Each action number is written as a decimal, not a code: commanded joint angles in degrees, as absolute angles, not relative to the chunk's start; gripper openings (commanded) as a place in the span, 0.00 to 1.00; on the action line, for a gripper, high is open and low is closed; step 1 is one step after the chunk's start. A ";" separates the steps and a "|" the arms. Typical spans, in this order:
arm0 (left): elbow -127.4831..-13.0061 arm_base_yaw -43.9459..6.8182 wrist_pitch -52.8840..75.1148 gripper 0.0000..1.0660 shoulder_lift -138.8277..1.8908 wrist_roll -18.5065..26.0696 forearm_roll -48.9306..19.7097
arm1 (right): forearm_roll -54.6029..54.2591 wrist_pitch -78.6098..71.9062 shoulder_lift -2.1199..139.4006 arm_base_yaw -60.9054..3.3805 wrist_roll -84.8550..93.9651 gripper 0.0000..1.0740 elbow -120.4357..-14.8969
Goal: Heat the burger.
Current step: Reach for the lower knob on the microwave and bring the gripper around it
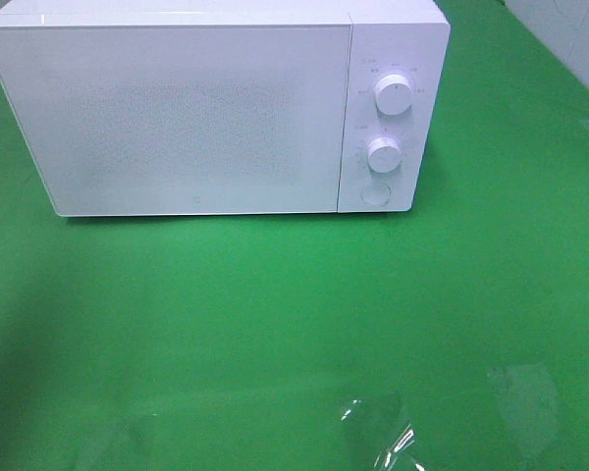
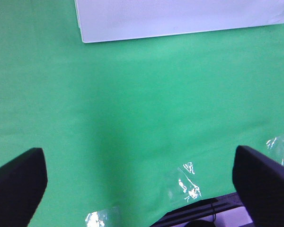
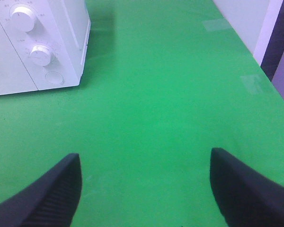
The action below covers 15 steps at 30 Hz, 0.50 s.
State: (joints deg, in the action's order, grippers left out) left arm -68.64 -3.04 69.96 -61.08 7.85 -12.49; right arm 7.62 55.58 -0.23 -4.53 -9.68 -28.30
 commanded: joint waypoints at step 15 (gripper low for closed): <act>-51.39 -2.92 71.10 0.93 -39.08 4.07 -13.29 | 7.56 55.18 -1.66 -4.18 -10.14 0.68 -28.13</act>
